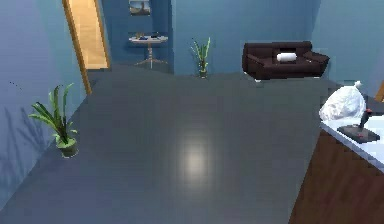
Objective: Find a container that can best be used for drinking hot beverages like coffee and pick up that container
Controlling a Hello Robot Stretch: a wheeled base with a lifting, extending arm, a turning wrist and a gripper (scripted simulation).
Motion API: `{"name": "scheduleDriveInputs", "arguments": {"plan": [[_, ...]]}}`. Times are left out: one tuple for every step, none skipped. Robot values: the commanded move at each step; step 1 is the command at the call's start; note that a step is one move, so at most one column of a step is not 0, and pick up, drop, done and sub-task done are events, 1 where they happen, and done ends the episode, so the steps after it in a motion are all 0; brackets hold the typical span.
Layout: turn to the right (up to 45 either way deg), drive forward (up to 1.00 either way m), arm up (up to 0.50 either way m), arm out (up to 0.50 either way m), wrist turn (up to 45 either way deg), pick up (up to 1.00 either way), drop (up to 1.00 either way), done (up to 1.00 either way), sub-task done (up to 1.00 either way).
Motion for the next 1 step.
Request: {"name": "scheduleDriveInputs", "arguments": {"plan": [[0.0,0.00,0.08,0.00,0.0,0.00,0.00,0.00,0.00]]}}
